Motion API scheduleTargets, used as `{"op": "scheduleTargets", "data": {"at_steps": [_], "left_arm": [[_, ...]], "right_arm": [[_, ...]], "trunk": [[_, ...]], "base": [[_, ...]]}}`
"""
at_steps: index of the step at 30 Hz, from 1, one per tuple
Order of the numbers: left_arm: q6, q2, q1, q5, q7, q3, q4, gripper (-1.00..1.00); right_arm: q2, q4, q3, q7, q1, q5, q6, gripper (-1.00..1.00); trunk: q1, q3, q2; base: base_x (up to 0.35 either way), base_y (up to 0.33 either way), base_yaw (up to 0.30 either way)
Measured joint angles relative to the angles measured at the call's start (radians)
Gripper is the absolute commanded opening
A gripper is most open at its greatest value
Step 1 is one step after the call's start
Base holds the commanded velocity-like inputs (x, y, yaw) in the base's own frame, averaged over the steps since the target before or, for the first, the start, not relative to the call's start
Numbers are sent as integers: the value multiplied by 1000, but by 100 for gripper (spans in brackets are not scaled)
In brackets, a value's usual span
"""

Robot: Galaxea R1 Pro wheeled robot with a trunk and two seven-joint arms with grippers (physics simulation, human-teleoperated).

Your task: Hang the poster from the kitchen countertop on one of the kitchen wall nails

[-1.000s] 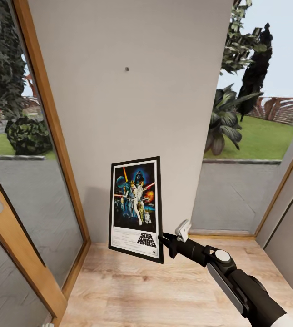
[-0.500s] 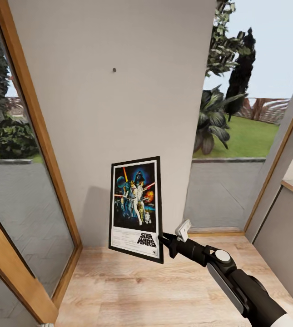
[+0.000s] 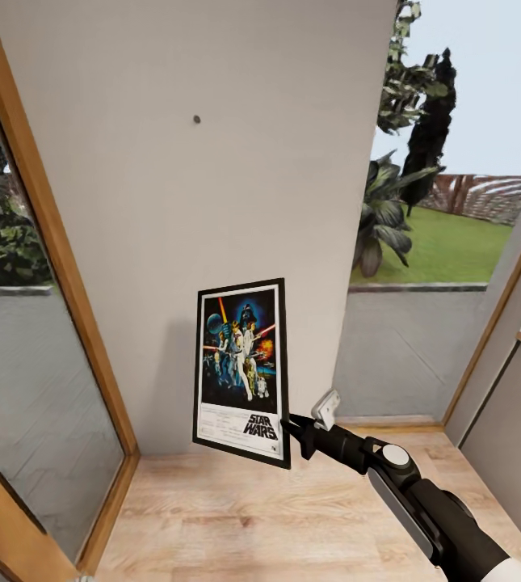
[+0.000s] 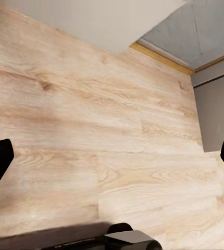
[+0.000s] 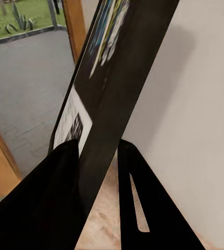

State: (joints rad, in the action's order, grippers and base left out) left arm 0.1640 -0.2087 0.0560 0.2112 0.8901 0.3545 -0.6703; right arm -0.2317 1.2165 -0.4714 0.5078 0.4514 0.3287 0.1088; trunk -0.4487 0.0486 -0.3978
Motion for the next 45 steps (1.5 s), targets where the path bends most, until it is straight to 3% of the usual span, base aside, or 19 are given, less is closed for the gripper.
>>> {"op": "scheduleTargets", "data": {"at_steps": [9,15,16,19,23,29,33,35,37,38,40,42,43,45], "left_arm": [[-1,0,0,1,0,8,3,100],[-7,-1,0,4,0,12,146,100],[-10,-1,0,5,1,13,172,100],[-10,-5,0,5,2,13,177,100],[-9,-11,0,5,4,13,179,100],[-10,-12,0,5,4,13,179,100],[-10,-13,0,5,4,12,180,100],[-10,-13,0,5,4,12,179,100],[-10,-13,0,5,4,12,180,100],[-10,-13,0,5,4,12,180,100],[-10,-14,0,5,4,12,179,100],[-10,-14,0,4,4,12,179,100],[-10,-14,0,4,4,12,179,100],[-10,-14,0,5,4,12,179,100]], "right_arm": [[-2,7,1,5,0,2,1,-100],[2,56,1,10,0,5,8,-100],[3,119,3,12,6,10,38,-100],[8,142,4,14,19,5,110,-100],[29,158,5,17,129,12,209,-100],[53,161,5,37,241,19,350,-100],[71,162,5,59,385,27,448,-100],[79,162,5,61,421,29,484,-100],[90,159,7,68,481,66,536,-100],[92,147,10,89,537,140,559,-100],[90,129,18,100,580,190,567,-100],[89,109,44,108,610,232,571,-100],[88,84,79,130,627,267,571,-100],[87,48,118,176,637,288,573,-100]], "trunk": [[-1,0,0],[-1,0,0],[-1,0,0],[-1,0,0],[-1,0,0],[-1,0,0],[-1,0,0],[-1,0,0],[-1,0,0],[-1,0,0],[-1,0,0],[-1,0,0],[-1,0,0],[-1,0,0]], "base": [[169,0,0],[8,0,0],[0,0,0],[0,0,0],[0,0,0],[0,0,0],[0,0,0],[0,0,0],[0,0,0],[0,0,0],[0,0,0],[0,0,0],[0,0,0],[0,0,0]]}}
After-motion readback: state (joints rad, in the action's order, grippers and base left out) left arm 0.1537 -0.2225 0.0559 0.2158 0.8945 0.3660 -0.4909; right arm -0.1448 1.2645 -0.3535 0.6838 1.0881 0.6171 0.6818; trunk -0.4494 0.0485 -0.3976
